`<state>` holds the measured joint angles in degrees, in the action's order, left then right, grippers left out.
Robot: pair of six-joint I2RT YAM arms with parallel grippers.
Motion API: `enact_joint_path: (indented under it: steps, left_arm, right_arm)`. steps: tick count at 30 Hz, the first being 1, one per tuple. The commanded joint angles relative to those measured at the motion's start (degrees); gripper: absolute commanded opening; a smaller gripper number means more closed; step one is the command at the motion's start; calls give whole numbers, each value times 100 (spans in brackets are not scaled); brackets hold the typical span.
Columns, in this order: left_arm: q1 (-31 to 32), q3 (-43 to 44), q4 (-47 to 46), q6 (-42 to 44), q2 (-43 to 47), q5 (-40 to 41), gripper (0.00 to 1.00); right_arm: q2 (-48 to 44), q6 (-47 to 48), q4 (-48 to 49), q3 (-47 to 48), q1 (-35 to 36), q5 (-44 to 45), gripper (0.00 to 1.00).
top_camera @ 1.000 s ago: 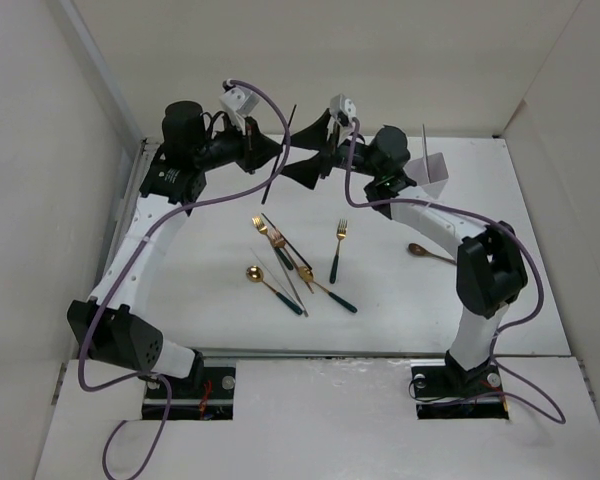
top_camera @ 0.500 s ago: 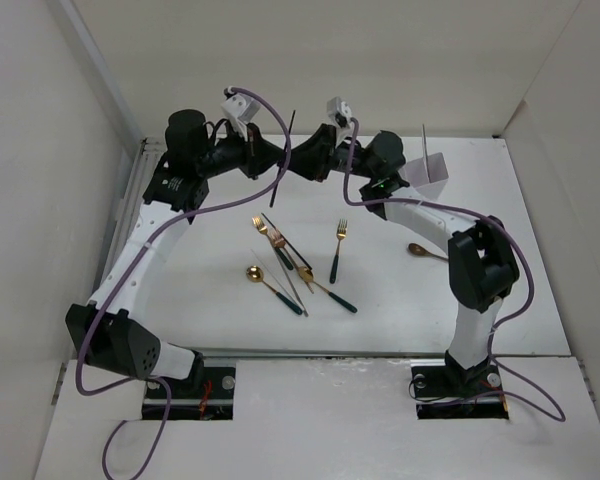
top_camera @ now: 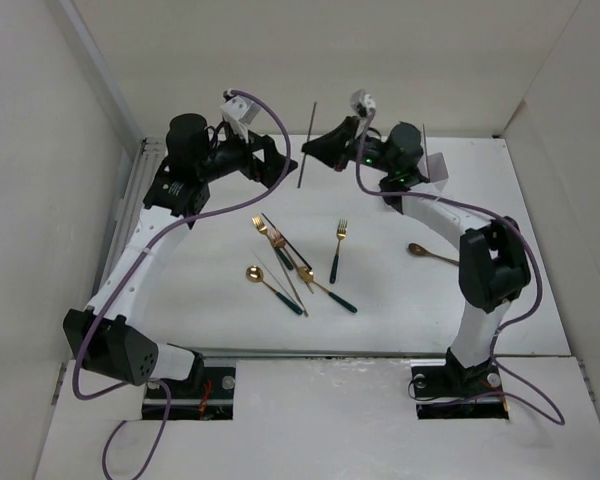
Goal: Sort the eating utensils into containers
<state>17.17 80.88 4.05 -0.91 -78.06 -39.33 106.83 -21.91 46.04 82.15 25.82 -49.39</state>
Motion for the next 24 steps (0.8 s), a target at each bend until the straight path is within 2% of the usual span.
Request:
enact_joint_path:
  steps: [1, 2, 3, 4, 5, 6, 9, 14, 24]
  left_arm:
    - [15, -230, -63, 169, 448, 722, 100]
    - [15, -527, -63, 170, 511, 1099, 100]
    - [15, -686, -63, 170, 590, 2069, 100]
    - [15, -836, -115, 57, 651, 2470, 100]
    - [-38, -1090, -115, 56, 704, 2744, 100]
    - [-99, -1196, -115, 56, 792, 3295, 100]
    - [-169, -1609, -115, -550, 915, 4475, 100]
    - [-275, -2032, -168, -287, 1038, 4724, 100]
    - [-275, -2278, -107, -235, 1039, 4952, 100]
  right_arm:
    - [-522, 485, -682, -146, -928, 630, 0]
    - [-679, 860, -1363, -147, -1121, 823, 0]
    - [-759, 1177, -1770, -147, -1437, 1365, 0]
    - [-838, 1537, -2174, -25, -1553, 1692, 0]
    - [-961, 2324, -2570, 46, -1641, 2052, 0]
    - [-962, 2662, -3166, 108, -1764, 2865, 0]
    - [-1111, 3227, -3435, 108, -2045, 3750, 0]
    - [-927, 3641, -3716, 222, -2635, 4087, 0]
    - [-522, 3852, -3716, 170, -2758, 4086, 0]
